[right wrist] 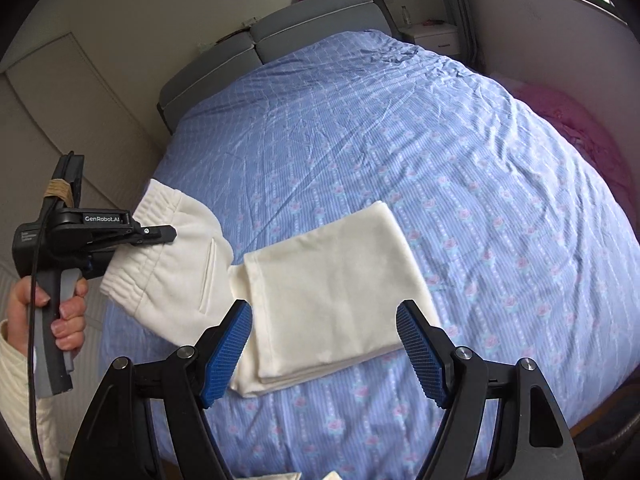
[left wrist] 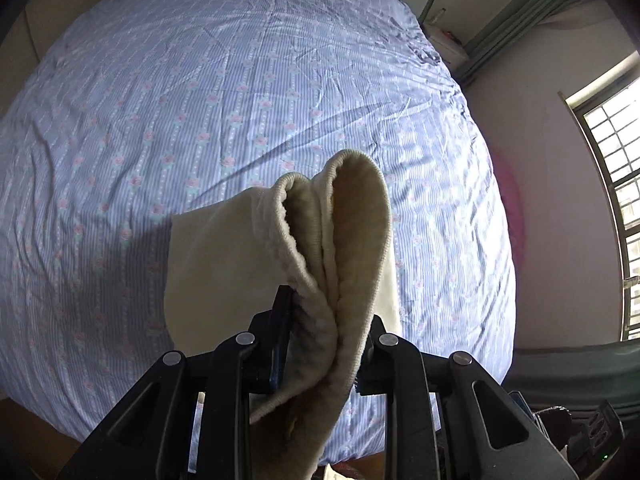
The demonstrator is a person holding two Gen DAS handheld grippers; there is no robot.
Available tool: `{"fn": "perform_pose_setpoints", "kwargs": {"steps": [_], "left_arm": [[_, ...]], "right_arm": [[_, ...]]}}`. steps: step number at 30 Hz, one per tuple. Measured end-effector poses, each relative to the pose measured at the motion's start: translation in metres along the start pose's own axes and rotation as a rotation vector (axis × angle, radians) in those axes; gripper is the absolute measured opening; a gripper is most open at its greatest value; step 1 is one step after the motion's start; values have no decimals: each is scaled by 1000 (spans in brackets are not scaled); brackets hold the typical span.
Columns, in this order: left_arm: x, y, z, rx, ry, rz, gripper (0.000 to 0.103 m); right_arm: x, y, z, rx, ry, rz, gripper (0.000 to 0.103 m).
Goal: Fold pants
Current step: 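Fold the cuff end over the folded hems with the left tool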
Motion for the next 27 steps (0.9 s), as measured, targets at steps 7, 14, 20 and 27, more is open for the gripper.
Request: {"fn": "perform_pose_setpoints", "kwargs": {"steps": [7, 14, 20, 27], "left_arm": [[-57, -67, -5, 57, 6, 116, 25], [-81, -154, -10, 182, -42, 271, 30], [-119, -185, -16, 261, -69, 211, 62], [-86, -148, -4, 156, -109, 180, 70]], "right_arm": [[-87, -7, 26, 23, -28, -4, 76], [-146, -30, 31, 72, -83, -39, 76], [-174, -46, 26, 119, -136, -52, 76], [-172, -69, 22, 160, -132, 7, 76]]}}
Point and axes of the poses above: each gripper's, at about its wrist camera, not at the fingertips, and y roughly against the way its jaws point, x to its left, z to its top, the point moved 10 cm from there along -y, roughly the way its jaws point, and after that the axes turned 1 degree about x, right-handed, at the moved point
